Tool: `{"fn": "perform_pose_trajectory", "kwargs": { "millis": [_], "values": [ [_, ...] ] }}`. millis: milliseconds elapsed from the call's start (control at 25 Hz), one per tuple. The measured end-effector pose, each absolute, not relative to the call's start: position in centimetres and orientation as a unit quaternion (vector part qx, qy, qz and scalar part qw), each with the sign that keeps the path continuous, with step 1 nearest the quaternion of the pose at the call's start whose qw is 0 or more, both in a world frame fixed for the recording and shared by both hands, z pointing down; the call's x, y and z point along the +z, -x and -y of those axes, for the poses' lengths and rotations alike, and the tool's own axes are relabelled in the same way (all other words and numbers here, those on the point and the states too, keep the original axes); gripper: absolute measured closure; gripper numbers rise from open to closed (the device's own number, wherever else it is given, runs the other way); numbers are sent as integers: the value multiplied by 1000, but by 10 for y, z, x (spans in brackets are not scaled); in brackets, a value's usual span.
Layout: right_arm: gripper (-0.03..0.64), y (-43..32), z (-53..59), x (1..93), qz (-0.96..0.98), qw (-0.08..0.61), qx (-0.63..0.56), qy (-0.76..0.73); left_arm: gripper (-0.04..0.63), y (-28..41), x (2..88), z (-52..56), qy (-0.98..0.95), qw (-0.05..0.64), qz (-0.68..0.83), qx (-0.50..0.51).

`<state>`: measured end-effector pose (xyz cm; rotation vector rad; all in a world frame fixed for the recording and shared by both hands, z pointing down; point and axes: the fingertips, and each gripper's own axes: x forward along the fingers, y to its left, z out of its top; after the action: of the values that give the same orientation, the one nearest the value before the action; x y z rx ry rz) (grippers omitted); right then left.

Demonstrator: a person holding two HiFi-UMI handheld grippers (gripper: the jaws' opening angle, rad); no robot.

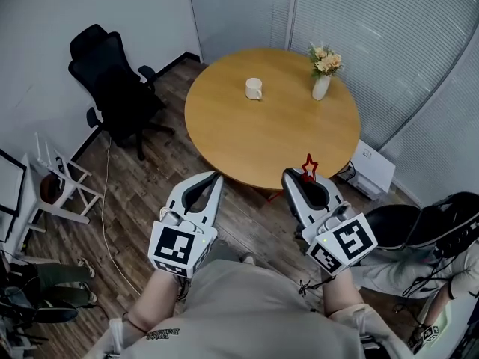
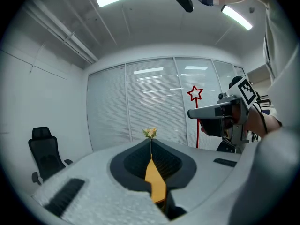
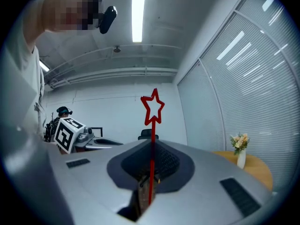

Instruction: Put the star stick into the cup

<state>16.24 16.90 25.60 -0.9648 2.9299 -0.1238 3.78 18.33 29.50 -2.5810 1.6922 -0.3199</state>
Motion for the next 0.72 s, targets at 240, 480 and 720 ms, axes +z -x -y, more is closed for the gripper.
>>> {"fn": "perform_pose_trajectory", "kwargs": {
  "millis": [240,480,720],
  "values": [
    [586,-162,-170,262,-951,22,-43,304,572,-41,295,-179,831,23,-547,-101],
    [586,-160,-165,268,-951,18,-37,306,572,-39,298,-174,831,28,-548,-93],
    [586,-156,-155,274,-952,21,-30,305,572,-37,308,-162,833,34,-543,-101]
  ]
}}
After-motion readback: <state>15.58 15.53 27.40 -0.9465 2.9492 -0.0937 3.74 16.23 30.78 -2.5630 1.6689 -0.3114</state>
